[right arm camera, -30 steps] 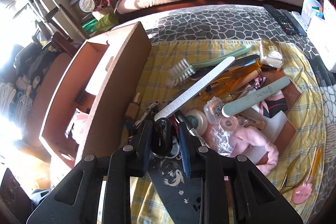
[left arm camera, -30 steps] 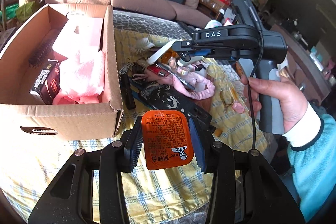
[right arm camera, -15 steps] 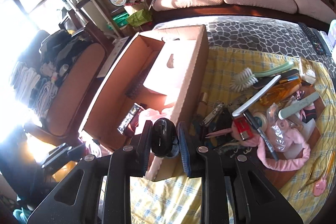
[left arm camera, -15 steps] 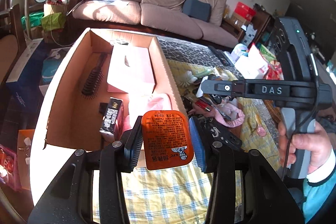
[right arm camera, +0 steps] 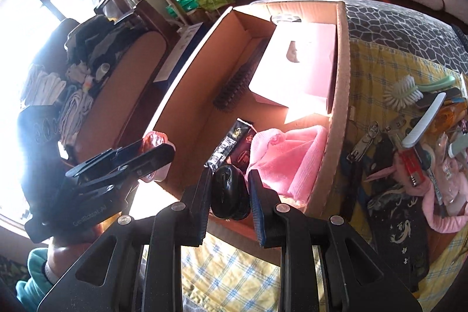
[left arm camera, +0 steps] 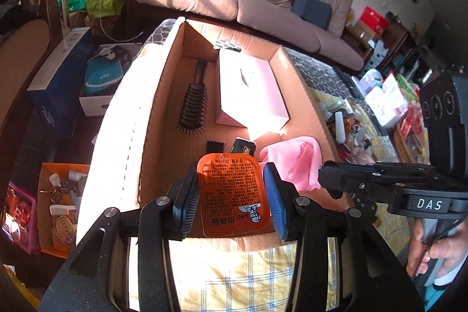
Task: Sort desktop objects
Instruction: 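Carry the orange packet and black item over the cardboard box with both grippers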
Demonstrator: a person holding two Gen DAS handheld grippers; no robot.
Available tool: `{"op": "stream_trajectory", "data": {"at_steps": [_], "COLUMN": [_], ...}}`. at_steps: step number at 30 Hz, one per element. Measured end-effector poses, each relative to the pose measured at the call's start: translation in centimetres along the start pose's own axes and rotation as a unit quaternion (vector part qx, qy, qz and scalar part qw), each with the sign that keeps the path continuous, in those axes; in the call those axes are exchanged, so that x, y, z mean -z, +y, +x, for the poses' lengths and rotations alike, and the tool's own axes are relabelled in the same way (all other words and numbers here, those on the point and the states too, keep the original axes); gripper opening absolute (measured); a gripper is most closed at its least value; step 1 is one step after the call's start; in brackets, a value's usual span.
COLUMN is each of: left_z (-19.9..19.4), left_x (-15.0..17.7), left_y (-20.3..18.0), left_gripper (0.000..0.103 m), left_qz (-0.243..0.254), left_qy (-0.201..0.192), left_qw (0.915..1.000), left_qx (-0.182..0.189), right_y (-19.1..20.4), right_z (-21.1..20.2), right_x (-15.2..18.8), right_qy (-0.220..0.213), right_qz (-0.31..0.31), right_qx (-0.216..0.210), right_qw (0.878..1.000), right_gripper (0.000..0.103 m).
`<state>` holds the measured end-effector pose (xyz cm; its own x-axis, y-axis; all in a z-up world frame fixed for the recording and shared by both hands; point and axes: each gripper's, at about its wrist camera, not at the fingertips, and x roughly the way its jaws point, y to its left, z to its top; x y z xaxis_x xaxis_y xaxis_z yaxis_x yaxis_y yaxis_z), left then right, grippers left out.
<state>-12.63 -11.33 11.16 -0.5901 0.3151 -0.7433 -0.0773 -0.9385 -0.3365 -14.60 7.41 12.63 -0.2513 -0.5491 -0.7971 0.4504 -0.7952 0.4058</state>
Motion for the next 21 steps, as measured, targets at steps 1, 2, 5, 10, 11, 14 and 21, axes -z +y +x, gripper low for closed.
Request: {"op": "stream_trajectory", "data": {"at_steps": [1,2,5,10,11,14,21], "left_z": [0.3,0.4,1.2,2.3,2.4,2.7,2.9], "left_x": [0.0,0.1,0.3,0.3,0.4,0.6,0.7], "left_y": [0.0,0.0,0.0,0.1,0.1,0.0,0.2], "left_gripper": [0.040,0.040,0.040,0.040,0.040,0.040,0.040], "left_qz": [0.002,0.004,0.007,0.017,0.019,0.028,0.044], "left_qy": [0.002,0.005,0.013,0.023,0.025,0.026,0.027], "left_qw": [1.0000,1.0000,0.9999,0.9996,0.9995,0.9992,0.9982], "left_qx": [0.000,0.000,-0.002,-0.007,-0.009,-0.015,-0.031], "right_y": [0.1,0.1,0.3,0.4,0.3,0.2,0.3], "right_z": [0.4,0.7,1.6,2.4,2.4,2.5,2.7], "right_x": [0.0,0.0,-0.1,-0.5,-0.6,-0.9,-2.6], "right_qy": [0.003,0.005,0.010,0.012,0.011,0.009,0.003], "right_qz": [0.001,0.003,0.005,0.012,0.012,0.016,0.017], "right_qx": [-0.001,-0.002,-0.004,-0.008,-0.008,-0.008,-0.001], "right_qw": [1.000,1.000,1.000,1.000,1.000,1.000,1.000], "right_gripper": [0.024,0.024,0.024,0.024,0.024,0.024,0.025]}}
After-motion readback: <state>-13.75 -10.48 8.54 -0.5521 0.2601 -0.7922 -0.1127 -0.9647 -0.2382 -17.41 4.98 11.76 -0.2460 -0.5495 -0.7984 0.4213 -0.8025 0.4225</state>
